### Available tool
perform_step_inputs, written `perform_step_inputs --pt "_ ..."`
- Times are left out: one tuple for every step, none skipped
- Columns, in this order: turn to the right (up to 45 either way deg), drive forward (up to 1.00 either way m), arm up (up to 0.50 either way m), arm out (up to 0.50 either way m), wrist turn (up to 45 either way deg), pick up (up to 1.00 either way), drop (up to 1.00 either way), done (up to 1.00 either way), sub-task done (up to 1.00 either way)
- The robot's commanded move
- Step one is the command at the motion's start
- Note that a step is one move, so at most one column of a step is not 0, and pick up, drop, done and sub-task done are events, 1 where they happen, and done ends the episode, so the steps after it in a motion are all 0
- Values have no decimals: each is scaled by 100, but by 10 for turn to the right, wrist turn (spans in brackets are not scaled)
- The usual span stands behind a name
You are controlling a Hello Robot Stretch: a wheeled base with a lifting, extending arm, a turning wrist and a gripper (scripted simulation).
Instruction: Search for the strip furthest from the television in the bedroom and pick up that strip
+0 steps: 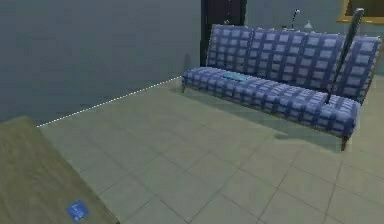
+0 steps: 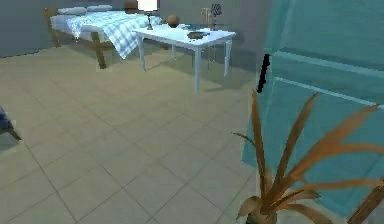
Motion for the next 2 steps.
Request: perform_step_inputs --pt "450 0 0 0 0 0 0 0 0" --pt "90 0 0 0 0 0 0 0 0"
